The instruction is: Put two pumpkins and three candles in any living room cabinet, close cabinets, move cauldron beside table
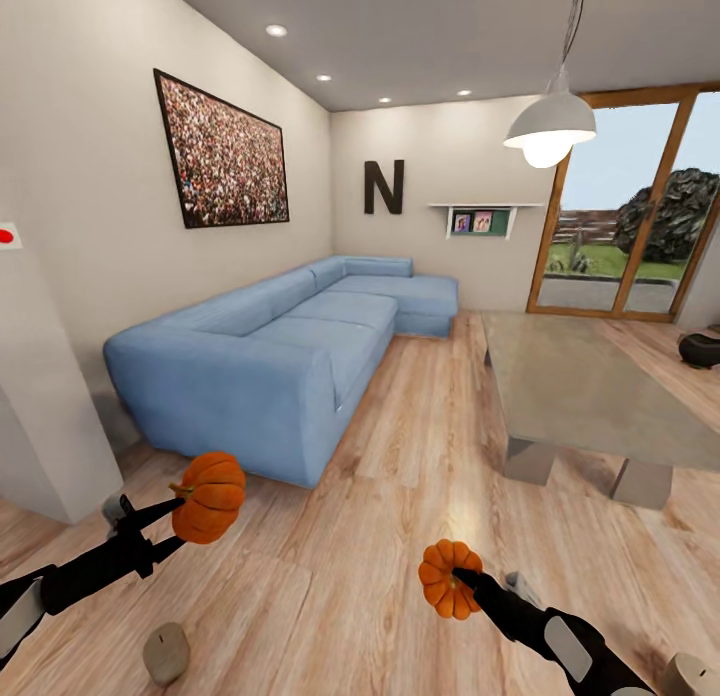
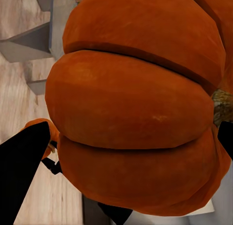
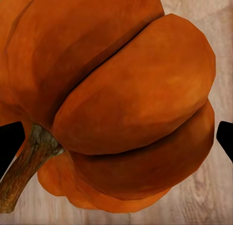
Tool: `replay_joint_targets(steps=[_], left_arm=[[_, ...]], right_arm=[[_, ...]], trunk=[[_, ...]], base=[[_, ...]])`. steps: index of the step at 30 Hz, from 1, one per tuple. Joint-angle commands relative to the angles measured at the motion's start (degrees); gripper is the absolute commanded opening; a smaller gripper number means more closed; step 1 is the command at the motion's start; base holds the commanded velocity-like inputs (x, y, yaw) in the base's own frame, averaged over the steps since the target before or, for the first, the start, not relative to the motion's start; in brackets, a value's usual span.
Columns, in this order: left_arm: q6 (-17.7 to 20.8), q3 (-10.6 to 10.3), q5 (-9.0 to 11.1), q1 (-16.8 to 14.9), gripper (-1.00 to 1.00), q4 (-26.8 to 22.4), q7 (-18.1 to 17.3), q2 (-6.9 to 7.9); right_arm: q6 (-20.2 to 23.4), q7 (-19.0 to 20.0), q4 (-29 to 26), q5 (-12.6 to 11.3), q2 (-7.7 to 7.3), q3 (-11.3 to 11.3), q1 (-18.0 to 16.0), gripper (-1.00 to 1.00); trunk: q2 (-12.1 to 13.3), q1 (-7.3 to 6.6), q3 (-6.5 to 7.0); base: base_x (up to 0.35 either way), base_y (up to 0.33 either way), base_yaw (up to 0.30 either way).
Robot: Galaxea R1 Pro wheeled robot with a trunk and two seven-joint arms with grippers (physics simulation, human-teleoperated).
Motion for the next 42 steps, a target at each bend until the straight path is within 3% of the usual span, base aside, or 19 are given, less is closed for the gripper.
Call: replay_joint_targets(steps=[1,9,14,20,33,42], left_arm=[[0.4,-0.3,0.3,0.0,-1.0,0.0,-0.1,0.07],[0.4,-0.3,0.3,0.0,-1.0,0.0,0.0,0.07],[0.4,-0.3,0.2,0.0,-1.0,0.0,0.0,0.02],[0.4,-0.3,0.1,0.0,-1.0,0.0,-0.1,0.01],[0.4,-0.3,0.1,0.0,-1.0,0.0,-0.1,0.06],[0.3,-0.3,0.1,0.0,-1.0,0.0,-0.1,0.07]], right_arm=[[0.6,0.0,0.0,-0.3,0.03,-0.4,0.0,-1.0],[1.4,-0.1,-0.9,-0.3,-0.04,-0.3,0.0,-1.0],[7.2,-0.3,-6.8,-0.2,0.02,-0.1,0.0,-1.0],[9.9,-0.6,-8.3,-0.3,-0.04,-0.1,0.0,-1.0],[10.4,-0.9,-8.5,0.5,0.04,0.0,0.0,-1.0],[10.3,-2.2,-8.5,0.6,0.22,0.2,0.0,-1.0]], trunk=[[0.4,-0.24,0.07],[3.6,-1.99,0.84],[5.6,-3.09,1.28],[8.0,-4.41,1.8],[13.2,-7.26,2.94],[16.8,-9.24,3.72]], base=[[0.0,0.0,0.0],[0.0,0.0,0.0],[0.0,0.0,0.009],[-0.13,0.0,0.055],[-0.318,0.0,0.065],[-0.054,0.0,0.072]])
